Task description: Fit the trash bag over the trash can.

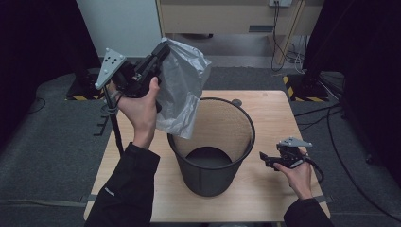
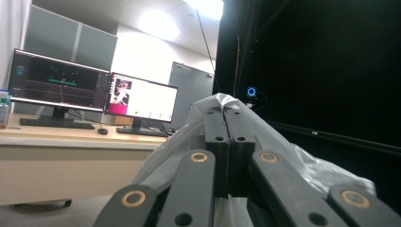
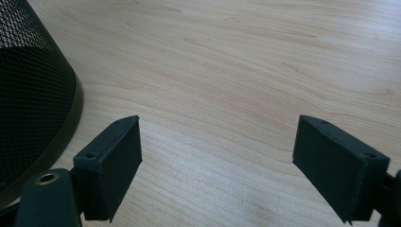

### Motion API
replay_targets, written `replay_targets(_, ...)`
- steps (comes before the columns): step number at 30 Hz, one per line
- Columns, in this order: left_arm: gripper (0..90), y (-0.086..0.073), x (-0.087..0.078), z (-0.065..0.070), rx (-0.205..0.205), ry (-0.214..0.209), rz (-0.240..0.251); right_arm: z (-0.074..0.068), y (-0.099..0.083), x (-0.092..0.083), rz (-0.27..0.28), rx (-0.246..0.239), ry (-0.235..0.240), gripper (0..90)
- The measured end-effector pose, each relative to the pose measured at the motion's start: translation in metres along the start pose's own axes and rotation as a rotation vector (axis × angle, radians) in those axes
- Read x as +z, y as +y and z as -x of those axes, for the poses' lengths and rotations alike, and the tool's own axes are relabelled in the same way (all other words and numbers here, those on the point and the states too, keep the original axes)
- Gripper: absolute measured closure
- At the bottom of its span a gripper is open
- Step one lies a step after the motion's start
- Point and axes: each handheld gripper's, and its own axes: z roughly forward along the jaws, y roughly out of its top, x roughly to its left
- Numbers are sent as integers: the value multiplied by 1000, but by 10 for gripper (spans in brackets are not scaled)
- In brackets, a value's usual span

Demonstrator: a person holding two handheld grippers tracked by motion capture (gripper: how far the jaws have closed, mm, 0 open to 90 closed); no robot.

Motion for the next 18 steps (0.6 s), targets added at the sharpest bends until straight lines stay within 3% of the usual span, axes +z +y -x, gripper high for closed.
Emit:
replay_targets(6,897,2,2,10,7,-19,2,0,0,-1,0,5,1,164)
replay_targets(18,896,-27,8,23,37,-45,-54,1,1,-3,12,4,-4,165)
